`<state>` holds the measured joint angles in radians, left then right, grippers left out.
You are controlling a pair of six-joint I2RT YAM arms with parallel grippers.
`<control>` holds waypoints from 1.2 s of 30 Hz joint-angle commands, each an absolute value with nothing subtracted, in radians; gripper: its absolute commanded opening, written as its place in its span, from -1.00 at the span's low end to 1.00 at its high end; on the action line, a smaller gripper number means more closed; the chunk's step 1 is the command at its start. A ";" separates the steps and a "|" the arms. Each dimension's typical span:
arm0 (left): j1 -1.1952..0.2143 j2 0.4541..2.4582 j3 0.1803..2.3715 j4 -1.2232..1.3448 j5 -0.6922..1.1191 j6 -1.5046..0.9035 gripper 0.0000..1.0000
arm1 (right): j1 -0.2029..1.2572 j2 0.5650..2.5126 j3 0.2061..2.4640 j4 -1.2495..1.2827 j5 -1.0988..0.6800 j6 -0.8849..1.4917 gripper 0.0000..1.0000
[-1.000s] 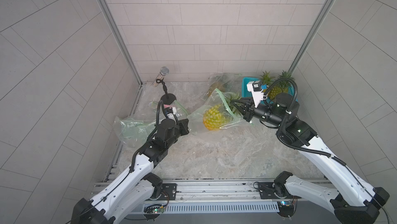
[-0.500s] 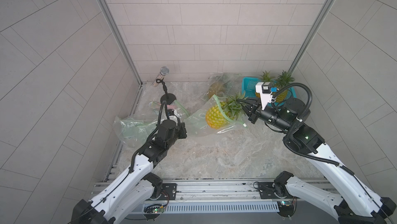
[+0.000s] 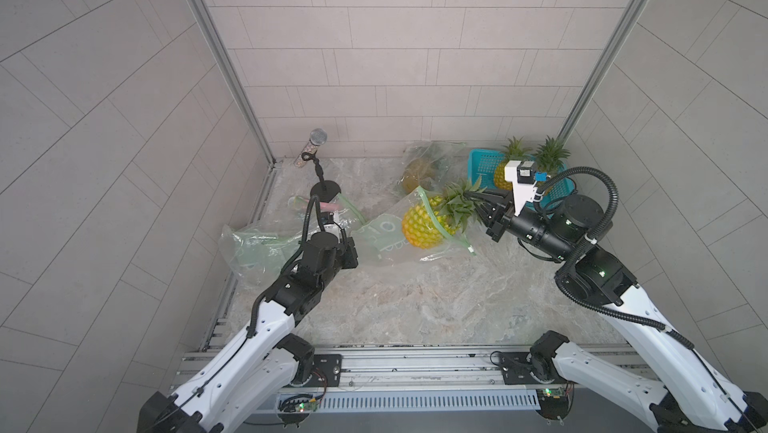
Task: Open the zip-top bag and take out the pineapple
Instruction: Pick up the pineapple from the zipper food storage bag.
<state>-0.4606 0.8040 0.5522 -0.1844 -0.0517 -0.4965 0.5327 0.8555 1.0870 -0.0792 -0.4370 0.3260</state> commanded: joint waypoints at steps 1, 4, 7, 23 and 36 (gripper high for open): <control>-0.442 0.788 0.526 -0.185 -0.081 -0.516 -1.00 | 0.532 0.804 1.111 0.084 -0.418 0.348 -1.00; -0.422 0.783 0.509 -0.175 -0.080 -0.550 -1.00 | 0.532 0.792 1.109 0.087 -0.419 0.352 -1.00; -0.408 0.783 0.495 -0.160 -0.062 -0.571 -1.00 | 0.531 0.784 1.108 0.094 -0.419 0.356 -1.00; -0.376 0.798 0.496 -0.207 -0.111 -0.635 -1.00 | 0.531 0.764 1.095 0.121 -0.431 0.368 -1.00; -0.371 0.816 0.511 -0.231 -0.136 -0.653 -1.00 | 0.532 0.734 1.072 0.169 -0.466 0.356 -1.00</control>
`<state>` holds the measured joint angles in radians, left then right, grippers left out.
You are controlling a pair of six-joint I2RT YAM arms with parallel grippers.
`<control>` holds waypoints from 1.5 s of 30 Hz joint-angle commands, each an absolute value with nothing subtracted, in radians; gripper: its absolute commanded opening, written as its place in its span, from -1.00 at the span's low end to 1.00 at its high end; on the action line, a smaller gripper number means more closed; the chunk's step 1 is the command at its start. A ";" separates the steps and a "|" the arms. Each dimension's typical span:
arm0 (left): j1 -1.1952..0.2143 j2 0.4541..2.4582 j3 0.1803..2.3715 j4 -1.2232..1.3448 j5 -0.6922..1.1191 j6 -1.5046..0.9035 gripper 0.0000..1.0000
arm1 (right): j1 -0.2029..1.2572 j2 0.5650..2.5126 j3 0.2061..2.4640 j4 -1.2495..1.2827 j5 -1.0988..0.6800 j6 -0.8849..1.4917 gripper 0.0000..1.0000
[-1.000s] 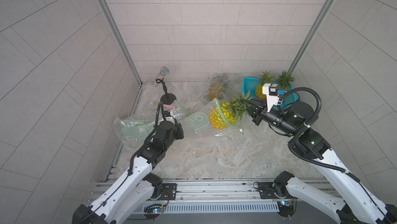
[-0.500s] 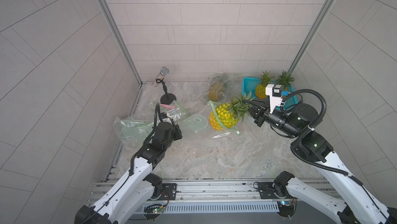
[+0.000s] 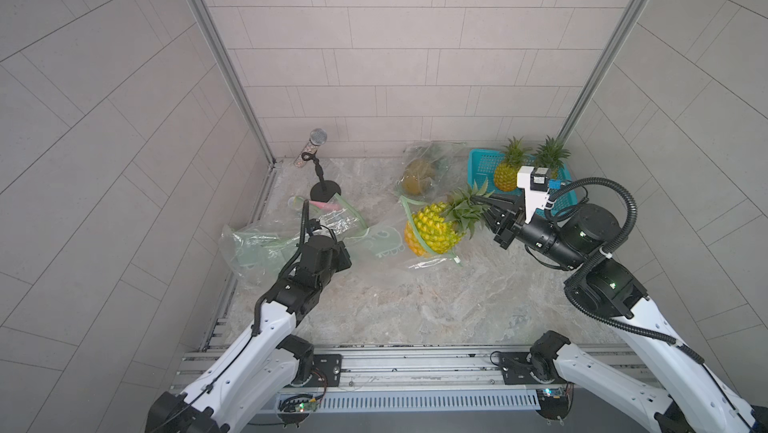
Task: Open the zip-top bag and take out the pineapple
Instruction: Pick up the pineapple from the zipper food storage bag.
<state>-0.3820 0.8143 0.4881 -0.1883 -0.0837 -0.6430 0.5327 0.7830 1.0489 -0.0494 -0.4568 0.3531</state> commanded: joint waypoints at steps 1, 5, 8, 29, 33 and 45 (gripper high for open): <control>-0.371 0.816 0.512 -0.233 -0.135 -0.652 -1.00 | 0.532 0.732 1.070 0.174 -0.473 0.356 -1.00; -0.370 0.813 0.516 -0.243 -0.145 -0.646 -1.00 | 0.531 0.723 1.068 0.179 -0.497 0.350 -1.00; -0.368 0.819 0.524 -0.264 -0.166 -0.653 -1.00 | 0.532 0.711 1.056 0.204 -0.513 0.349 -1.00; -0.364 0.801 0.549 -0.333 -0.246 -0.653 -1.00 | 0.532 0.661 1.040 0.131 -0.314 0.331 -1.00; -0.362 0.792 0.550 -0.337 -0.257 -0.649 -1.00 | 0.531 0.662 1.046 0.107 -0.274 0.333 -1.00; -0.360 0.788 0.549 -0.332 -0.256 -0.659 -1.00 | 0.531 0.637 1.012 0.161 -0.370 0.289 -1.00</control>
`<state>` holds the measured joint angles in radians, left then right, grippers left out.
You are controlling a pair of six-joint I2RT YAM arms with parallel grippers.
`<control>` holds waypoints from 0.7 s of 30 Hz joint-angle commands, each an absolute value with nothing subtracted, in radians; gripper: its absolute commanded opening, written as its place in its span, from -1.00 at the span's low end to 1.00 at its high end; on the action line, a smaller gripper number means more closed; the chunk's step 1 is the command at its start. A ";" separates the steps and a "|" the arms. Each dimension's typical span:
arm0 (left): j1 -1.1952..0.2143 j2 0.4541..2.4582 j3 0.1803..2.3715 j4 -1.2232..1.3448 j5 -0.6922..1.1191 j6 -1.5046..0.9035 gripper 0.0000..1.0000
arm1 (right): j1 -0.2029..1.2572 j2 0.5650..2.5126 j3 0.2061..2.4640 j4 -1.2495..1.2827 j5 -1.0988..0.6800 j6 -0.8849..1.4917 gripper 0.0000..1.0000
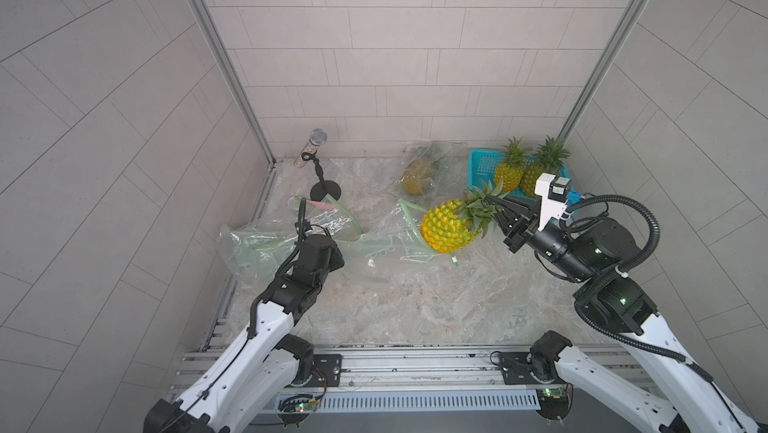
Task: Open the zip-top bag and take out the pineapple
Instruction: Pick up the pineapple from the zipper food storage bag.
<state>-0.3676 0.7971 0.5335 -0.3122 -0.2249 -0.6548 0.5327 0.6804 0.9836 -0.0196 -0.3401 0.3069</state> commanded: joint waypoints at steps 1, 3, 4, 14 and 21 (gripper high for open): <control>-0.360 0.790 0.549 -0.331 -0.258 -0.664 -1.00 | 0.531 0.633 1.006 0.165 -0.373 0.286 -1.00; -0.360 0.793 0.549 -0.331 -0.256 -0.667 -1.00 | 0.531 0.624 0.995 0.182 -0.375 0.278 -1.00; -0.360 0.794 0.549 -0.329 -0.254 -0.669 -1.00 | 0.531 0.620 0.994 0.182 -0.371 0.274 -1.00; -0.360 0.805 0.558 -0.306 -0.216 -0.678 -1.00 | 0.531 0.603 0.999 0.117 -0.249 0.240 -1.00; -0.360 0.805 0.555 -0.225 -0.102 -0.683 -1.00 | 0.532 0.582 1.011 0.003 -0.067 0.185 -1.00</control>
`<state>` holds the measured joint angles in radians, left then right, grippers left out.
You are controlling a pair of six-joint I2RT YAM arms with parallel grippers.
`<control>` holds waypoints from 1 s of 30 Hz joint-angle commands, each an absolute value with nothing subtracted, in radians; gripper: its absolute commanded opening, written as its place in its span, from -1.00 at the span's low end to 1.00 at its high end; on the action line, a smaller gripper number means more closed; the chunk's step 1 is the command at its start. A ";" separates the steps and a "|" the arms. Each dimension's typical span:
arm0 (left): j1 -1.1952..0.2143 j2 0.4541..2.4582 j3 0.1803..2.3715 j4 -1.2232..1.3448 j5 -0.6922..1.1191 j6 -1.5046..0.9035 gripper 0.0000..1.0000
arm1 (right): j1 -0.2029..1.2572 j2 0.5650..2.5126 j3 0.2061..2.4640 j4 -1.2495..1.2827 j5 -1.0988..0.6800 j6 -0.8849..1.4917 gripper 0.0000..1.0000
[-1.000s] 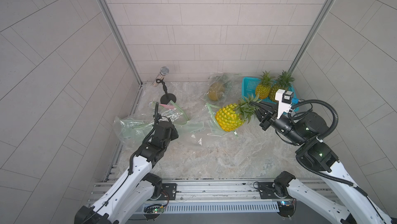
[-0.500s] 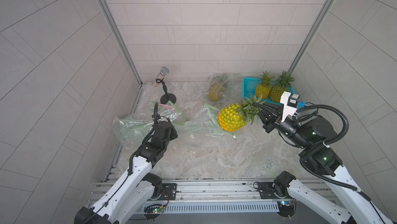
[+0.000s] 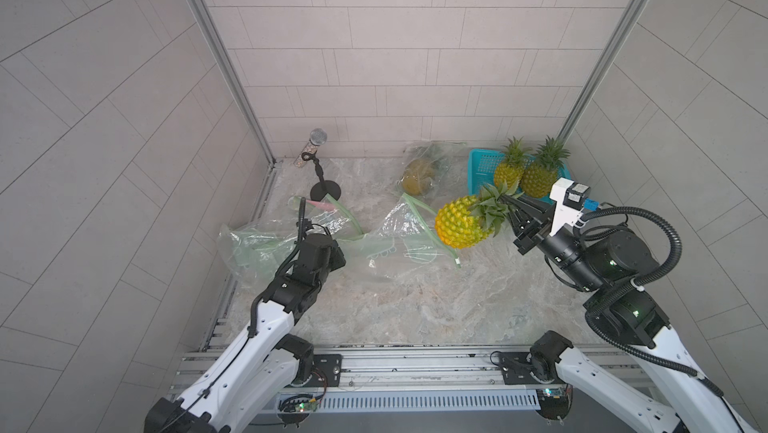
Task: Open the zip-top bag and take out the pineapple
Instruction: Pick up the pineapple from the zipper food storage bag, then place the zipper food storage bag at the center of the board.
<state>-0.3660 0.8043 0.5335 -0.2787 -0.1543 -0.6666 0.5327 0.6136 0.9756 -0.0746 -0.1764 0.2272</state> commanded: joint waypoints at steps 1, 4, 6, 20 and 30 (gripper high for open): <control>-0.360 0.810 0.558 -0.214 -0.083 -0.686 -1.00 | 0.531 0.581 1.014 -0.015 -0.048 0.172 -1.00; -0.360 0.825 0.568 -0.180 -0.022 -0.690 -1.00 | 0.532 0.575 1.022 -0.061 0.008 0.147 -1.00; -0.360 0.836 0.576 -0.158 0.015 -0.699 -1.00 | 0.531 0.573 1.030 -0.096 0.047 0.129 -1.00; -0.361 0.954 0.703 -0.095 0.218 -0.678 -1.00 | 0.524 0.610 1.080 -0.272 0.275 0.006 -1.00; -0.362 0.998 0.770 -0.074 0.261 -0.683 -1.00 | 0.424 0.664 1.084 -0.320 0.187 0.013 -1.00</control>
